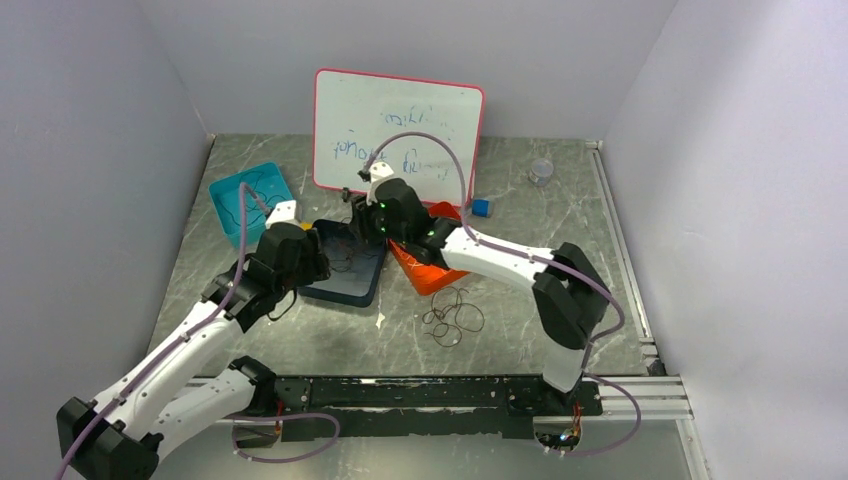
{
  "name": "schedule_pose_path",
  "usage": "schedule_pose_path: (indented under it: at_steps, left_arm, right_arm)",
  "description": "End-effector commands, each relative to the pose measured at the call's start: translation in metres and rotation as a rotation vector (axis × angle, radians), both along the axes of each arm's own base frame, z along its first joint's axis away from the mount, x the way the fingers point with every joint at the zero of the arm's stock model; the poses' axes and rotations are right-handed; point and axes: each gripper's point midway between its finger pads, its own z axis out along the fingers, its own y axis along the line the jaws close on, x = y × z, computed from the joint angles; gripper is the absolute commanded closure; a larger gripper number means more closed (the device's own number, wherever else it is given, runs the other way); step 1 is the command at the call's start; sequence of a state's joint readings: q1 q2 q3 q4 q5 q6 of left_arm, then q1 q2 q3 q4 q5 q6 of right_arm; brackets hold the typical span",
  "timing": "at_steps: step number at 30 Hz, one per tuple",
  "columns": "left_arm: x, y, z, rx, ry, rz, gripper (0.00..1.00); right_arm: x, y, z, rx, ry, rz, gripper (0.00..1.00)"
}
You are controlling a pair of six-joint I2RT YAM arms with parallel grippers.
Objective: Untangle the cables
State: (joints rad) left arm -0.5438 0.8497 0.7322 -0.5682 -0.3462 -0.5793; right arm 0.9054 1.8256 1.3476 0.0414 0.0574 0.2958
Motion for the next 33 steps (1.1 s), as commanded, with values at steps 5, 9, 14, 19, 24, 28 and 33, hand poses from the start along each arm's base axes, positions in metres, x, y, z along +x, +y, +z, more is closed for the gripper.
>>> schedule_pose_path:
  at_steps: [5, 9, 14, 19, 24, 28, 33]
  left_arm:
    - [0.011, -0.016, 0.009, -0.045, -0.036, -0.057, 0.36]
    - [0.011, -0.015, 0.009, -0.042, -0.034, -0.055, 0.36]
    - [0.006, -0.008, 0.009, -0.033, -0.036, -0.032, 0.35]
    - [0.002, -0.004, 0.008, -0.03, -0.036, -0.025, 0.34]
    - [0.002, -0.005, 0.003, -0.027, -0.025, -0.032, 0.33]
    - [0.004, -0.01, -0.001, -0.032, -0.018, -0.046, 0.33]
    - [0.006, -0.014, -0.004, -0.035, -0.003, -0.059, 0.34]
  right_arm:
    - [-0.009, -0.022, 0.009, -0.014, -0.046, -0.011, 0.58]
    - [-0.018, -0.002, -0.002, -0.004, -0.018, 0.101, 0.66]
    - [-0.033, 0.031, -0.009, 0.052, 0.03, 0.269, 0.73]
    - [-0.026, 0.034, -0.033, 0.005, 0.097, 0.225, 0.48]
    - [-0.025, 0.017, -0.033, 0.022, 0.099, 0.162, 0.23]
    - [-0.047, 0.021, -0.026, 0.051, 0.085, 0.306, 0.2]
    - [-0.047, 0.003, -0.019, 0.055, 0.063, 0.234, 0.25]
